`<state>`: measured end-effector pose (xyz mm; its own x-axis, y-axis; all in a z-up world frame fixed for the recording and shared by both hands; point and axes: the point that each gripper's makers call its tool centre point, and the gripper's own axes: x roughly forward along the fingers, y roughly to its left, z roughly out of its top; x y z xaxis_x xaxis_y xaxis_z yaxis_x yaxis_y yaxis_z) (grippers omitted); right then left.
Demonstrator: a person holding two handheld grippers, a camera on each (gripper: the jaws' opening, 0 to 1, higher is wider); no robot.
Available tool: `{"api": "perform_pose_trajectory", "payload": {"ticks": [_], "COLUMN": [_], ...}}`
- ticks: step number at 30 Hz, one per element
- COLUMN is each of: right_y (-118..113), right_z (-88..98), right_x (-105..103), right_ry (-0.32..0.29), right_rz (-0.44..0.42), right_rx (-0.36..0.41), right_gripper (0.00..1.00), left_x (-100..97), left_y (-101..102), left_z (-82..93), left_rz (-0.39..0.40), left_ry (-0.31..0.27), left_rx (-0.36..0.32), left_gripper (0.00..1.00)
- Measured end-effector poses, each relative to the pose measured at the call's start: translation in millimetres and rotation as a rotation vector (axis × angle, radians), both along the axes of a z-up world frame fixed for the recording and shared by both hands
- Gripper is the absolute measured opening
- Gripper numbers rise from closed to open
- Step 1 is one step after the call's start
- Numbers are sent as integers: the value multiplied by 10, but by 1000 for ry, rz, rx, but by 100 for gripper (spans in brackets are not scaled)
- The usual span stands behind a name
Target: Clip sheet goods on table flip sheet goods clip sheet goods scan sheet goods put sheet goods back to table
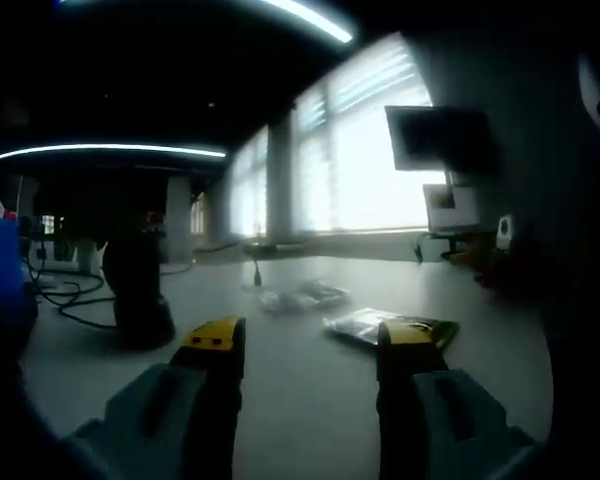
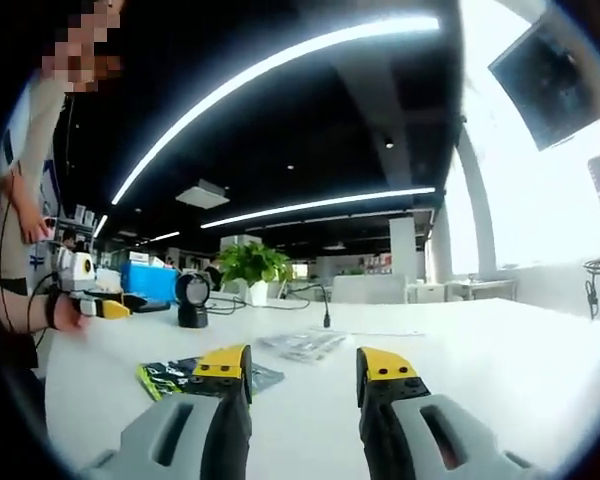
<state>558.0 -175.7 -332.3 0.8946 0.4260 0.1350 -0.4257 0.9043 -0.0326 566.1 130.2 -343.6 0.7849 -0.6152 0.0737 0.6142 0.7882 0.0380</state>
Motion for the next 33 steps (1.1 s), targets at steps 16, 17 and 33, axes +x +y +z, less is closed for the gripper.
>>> {"api": "perform_pose_trajectory", "payload": {"ticks": [16,17,33], "right_y": [513,598,1564], "right_z": [175,193,-282], "right_x": [-162,-178,-365], "right_ry": [-32,-30,-91], "right_rz": [41,52,166], "right_rx": [-92,-103,-627], "right_gripper": [35,35,38], "left_x": [2,5,12], "left_y": [5,6,26], "left_z": [5,1,-3], "left_rz": [3,4,5], "left_ry": [-12,-12,-9], "left_rx": [10,13,5], "left_gripper": [46,46,46]}}
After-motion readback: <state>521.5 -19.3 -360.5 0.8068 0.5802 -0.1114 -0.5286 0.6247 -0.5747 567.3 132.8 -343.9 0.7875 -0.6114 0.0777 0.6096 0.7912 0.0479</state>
